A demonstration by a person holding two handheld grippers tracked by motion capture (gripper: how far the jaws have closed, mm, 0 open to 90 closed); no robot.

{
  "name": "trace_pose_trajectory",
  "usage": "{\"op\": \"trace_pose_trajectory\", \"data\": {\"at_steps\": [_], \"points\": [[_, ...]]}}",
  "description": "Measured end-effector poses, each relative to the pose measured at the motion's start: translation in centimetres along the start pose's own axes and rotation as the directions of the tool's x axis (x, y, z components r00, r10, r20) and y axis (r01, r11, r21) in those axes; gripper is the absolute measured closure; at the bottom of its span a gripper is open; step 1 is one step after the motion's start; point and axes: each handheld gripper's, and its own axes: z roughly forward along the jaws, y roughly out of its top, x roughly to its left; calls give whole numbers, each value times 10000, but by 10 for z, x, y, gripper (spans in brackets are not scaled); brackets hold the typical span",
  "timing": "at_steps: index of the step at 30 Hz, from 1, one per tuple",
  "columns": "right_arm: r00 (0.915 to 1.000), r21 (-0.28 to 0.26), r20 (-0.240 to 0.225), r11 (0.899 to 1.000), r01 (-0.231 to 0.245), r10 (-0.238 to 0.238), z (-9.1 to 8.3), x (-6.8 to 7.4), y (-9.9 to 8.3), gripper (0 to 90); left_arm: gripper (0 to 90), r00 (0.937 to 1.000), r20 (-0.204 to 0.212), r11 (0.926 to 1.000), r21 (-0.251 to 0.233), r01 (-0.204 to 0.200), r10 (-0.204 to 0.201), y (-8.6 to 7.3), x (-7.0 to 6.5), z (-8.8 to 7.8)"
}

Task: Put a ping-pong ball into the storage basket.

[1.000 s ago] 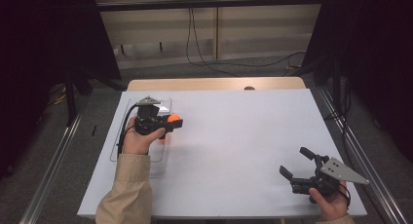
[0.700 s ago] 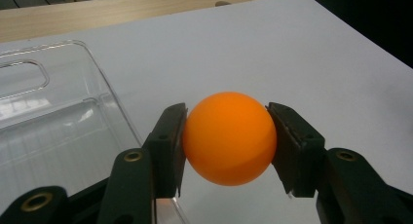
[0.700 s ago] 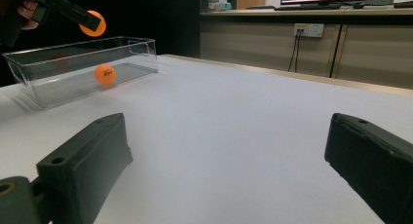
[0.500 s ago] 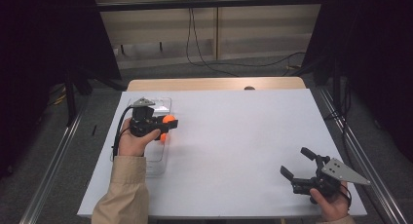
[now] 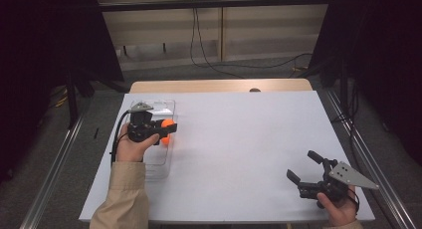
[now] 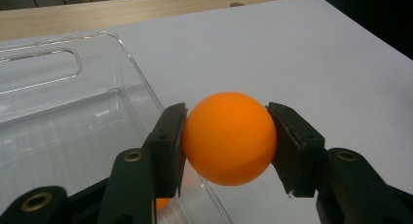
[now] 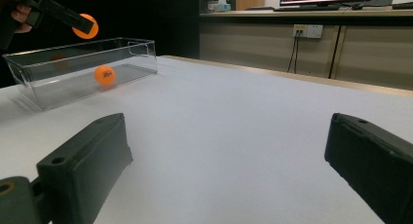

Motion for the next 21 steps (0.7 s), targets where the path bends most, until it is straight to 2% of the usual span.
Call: {"op": "trace_pose_trajectory", "data": {"at_steps": [21], "points": [[10000, -24, 42, 10000, 27, -27, -3, 2, 1, 19, 507, 9988, -435, 9994, -276, 220, -231, -10, 10, -15]]}}
